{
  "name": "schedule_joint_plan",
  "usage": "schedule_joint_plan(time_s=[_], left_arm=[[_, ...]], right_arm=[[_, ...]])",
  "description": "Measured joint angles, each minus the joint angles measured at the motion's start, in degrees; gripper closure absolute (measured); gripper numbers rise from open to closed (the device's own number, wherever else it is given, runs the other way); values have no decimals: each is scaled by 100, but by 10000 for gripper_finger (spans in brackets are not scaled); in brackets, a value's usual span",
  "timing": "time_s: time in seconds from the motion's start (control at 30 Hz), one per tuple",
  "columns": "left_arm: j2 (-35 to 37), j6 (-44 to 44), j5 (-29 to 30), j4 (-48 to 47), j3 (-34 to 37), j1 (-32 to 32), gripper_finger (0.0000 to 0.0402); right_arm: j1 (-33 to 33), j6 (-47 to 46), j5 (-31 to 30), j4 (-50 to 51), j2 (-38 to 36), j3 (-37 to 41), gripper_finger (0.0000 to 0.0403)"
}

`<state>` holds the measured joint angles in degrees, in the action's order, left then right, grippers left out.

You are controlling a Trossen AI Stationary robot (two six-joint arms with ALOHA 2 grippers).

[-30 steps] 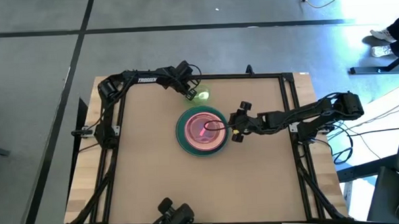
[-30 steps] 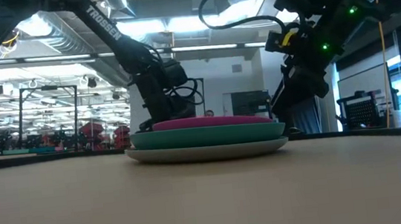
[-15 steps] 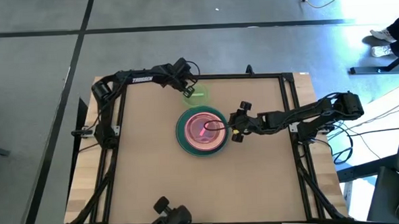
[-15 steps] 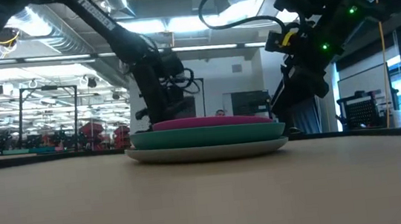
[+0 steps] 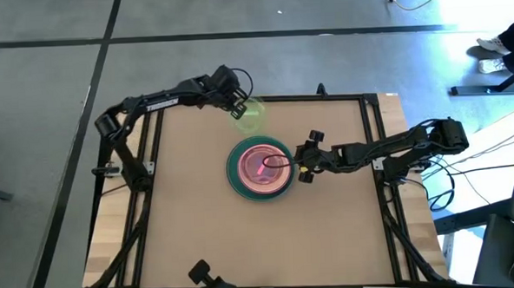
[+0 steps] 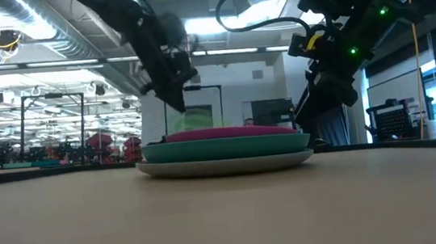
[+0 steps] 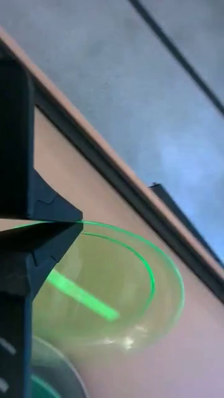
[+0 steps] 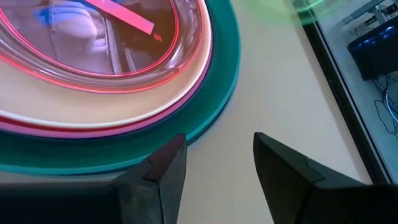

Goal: Stack plastic plates
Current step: Stack the transparent green plate on top of the transparent pink plate

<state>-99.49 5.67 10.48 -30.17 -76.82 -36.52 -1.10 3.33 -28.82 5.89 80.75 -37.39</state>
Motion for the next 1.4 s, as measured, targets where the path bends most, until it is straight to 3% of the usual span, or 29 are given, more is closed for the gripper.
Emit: schedule_joint_plan(time_s=[0.27, 0.53, 0.93, 1.2, 1.4], left_arm=[[678, -11, 38, -35, -4, 287, 400], [801, 126, -678, -100, -9, 782, 400], [316, 104, -529, -35, -13, 1840, 400], [-160, -28, -682, -131, -11, 2197, 400], [-250, -28, -440, -234, -4, 2240, 400]], right_arm=[[0, -2, 0, 2, 0, 0, 226], [0, -24, 0, -2, 0, 0, 226], [0, -22, 1, -103, 2, -2, 226], [0, -9, 149, -157, 2, -2, 226], [0, -7, 151, -157, 2, -2, 226]])
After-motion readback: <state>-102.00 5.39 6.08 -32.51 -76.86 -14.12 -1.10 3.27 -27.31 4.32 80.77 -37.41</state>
